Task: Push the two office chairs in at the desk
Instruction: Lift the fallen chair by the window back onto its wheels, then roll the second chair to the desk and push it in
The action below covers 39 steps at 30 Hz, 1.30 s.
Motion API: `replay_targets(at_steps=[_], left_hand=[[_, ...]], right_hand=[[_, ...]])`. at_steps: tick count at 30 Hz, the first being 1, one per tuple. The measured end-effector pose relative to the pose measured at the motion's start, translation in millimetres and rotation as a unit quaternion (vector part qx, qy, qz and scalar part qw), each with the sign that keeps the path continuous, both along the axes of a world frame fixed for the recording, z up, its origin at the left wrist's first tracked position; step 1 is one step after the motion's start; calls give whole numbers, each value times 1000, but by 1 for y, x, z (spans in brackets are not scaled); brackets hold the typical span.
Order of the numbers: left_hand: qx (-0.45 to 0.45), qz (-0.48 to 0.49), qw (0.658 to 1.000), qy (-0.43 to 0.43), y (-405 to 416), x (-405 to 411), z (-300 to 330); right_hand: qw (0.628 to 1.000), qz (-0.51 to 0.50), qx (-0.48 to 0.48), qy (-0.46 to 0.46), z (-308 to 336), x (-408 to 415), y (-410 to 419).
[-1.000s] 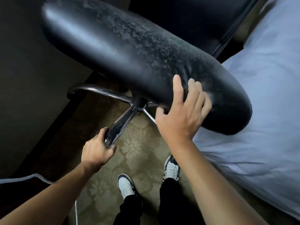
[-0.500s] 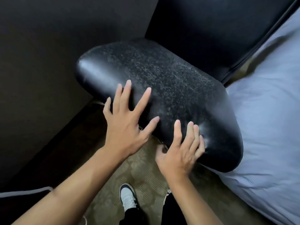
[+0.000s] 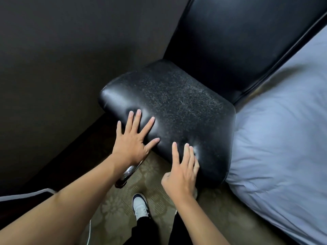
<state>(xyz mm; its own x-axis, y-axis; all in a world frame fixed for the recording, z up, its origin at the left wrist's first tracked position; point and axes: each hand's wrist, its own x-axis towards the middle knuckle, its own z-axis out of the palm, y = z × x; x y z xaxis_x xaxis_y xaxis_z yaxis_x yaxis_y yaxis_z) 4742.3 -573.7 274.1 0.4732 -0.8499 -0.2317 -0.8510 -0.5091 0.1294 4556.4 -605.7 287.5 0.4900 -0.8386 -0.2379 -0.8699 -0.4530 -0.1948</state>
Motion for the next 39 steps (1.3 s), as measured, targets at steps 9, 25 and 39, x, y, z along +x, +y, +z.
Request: replay_targets(at_steps=[9, 25, 39], left_hand=[[142, -8, 987, 69, 57, 13, 7], [-218, 91, 943, 236, 28, -5, 188], [-420, 16, 896, 144, -60, -5, 378]], right_hand=[[989, 106, 98, 40, 22, -19, 45], [984, 135, -69, -92, 199, 40, -29], [915, 127, -236, -301, 384, 40, -119]])
